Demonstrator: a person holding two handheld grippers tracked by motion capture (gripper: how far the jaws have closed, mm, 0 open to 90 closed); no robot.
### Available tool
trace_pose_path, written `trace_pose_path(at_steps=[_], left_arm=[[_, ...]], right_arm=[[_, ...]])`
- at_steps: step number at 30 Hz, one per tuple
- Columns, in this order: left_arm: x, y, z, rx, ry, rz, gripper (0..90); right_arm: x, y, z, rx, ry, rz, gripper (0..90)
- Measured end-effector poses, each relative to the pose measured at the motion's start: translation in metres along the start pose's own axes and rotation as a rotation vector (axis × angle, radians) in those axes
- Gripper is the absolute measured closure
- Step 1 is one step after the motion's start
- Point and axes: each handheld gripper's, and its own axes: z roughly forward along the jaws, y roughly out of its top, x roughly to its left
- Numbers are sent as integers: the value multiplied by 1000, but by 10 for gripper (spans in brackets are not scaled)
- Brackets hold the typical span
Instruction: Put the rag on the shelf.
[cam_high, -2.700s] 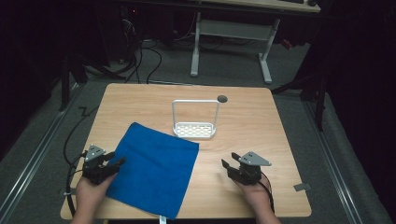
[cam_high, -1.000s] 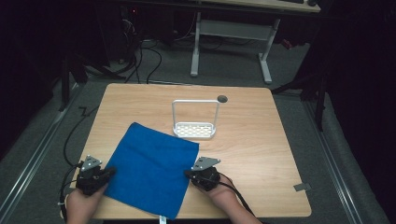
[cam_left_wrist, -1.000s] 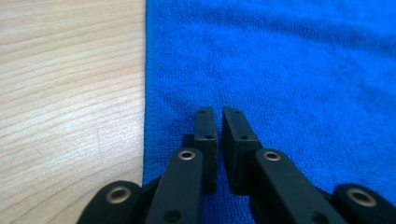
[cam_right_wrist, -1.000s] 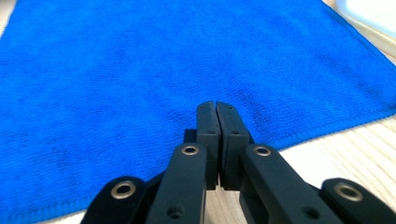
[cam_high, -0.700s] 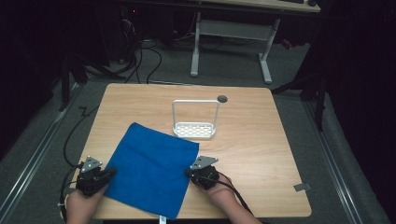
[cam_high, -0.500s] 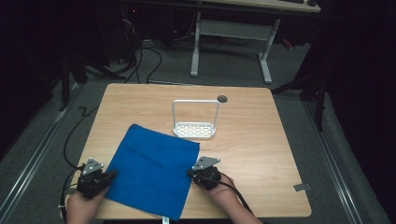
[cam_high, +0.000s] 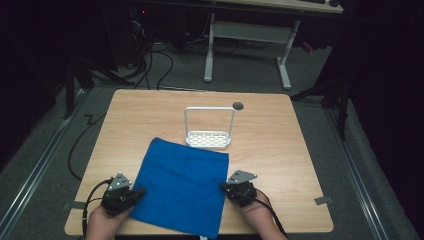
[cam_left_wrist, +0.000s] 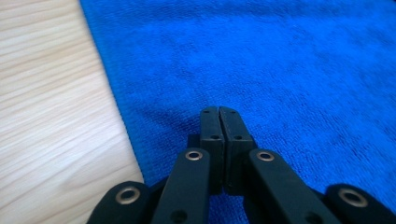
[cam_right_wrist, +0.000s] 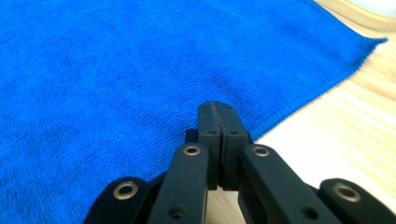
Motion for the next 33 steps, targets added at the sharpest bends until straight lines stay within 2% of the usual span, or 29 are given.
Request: trace_pose_path(at_steps=[7,8,12,14,16,17,20,24,26,33], left_arm=[[-24,9,14,18,-82,76,890],[-26,10,15,19,-92,84,884],[-29,12,18,11,-124,70,859],[-26,14,16,-28,-143,35,832],[-24,18,16,-62,-126,21,820],[-21,25,21,-63,-78,37,822],[-18,30,29,-41,-53,29,834],[-20,29,37,-20,-51,32,839],[-23,27,36,-22,-71,31,839],[-35,26,38,-20,-102,48,830]], right_arm=[[-13,-11,-14,15,-43,29,900],[-18,-14,-16,17,-53,43,900],[-24,-18,-20,13,-58,47,900],[-26,-20,-22,11,-59,51,900],[-27,-21,-23,10,-60,54,900],[-27,-22,-24,11,-63,49,900],[-27,-23,-24,10,-62,50,900],[-27,-23,-24,11,-61,48,900],[-29,-23,-25,15,-66,45,900],[-36,-24,-26,18,-86,63,900]])
